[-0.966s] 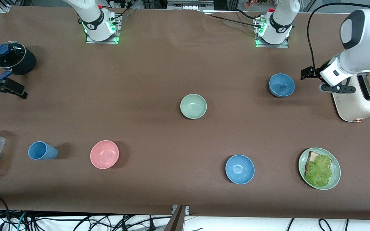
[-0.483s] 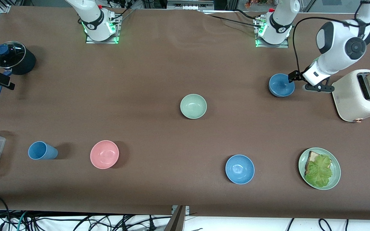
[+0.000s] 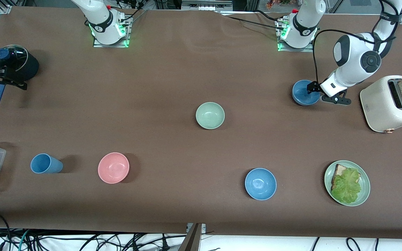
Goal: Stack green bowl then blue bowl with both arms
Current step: 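Move the left gripper down and grip the light blue bowl rim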
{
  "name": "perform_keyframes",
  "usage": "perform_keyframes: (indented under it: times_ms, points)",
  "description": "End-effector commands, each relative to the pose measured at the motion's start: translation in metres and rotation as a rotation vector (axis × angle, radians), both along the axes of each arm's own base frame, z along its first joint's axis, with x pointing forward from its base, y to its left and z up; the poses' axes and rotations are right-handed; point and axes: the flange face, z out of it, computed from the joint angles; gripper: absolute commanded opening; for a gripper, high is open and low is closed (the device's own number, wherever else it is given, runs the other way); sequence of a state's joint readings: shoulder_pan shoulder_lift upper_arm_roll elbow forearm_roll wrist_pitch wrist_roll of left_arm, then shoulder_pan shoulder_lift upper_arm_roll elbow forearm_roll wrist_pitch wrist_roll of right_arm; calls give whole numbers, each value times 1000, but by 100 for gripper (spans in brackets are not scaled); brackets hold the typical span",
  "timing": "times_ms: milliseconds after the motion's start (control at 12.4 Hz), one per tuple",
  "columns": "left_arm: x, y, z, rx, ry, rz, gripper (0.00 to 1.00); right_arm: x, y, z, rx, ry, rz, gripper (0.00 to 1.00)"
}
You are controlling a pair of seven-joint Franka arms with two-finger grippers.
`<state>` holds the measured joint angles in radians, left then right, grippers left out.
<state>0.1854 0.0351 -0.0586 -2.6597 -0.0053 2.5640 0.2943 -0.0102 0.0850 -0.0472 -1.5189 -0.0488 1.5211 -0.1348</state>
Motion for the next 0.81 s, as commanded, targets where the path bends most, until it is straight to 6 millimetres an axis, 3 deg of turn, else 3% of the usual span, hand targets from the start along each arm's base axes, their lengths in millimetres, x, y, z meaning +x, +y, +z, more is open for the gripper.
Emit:
perform_keyframes:
  times_ms: [0,81,161,242,725]
  points:
    - [-1,22,-13,-17,-29,-69,60,-4,-9,0,-9,9,-8,100]
    - [-1,23,-12,-16,-30,-67,30,-4,-9,-1,-9,8,-10,100]
    - [-2,24,-13,-17,-29,-64,12,-4,-9,-1,-9,8,-11,100]
    - [-1,23,-12,-17,-31,-66,4,-4,-8,-1,-9,7,-10,100]
    - [-1,20,-10,-18,-28,-70,0,9,-8,-20,-10,37,-13,100]
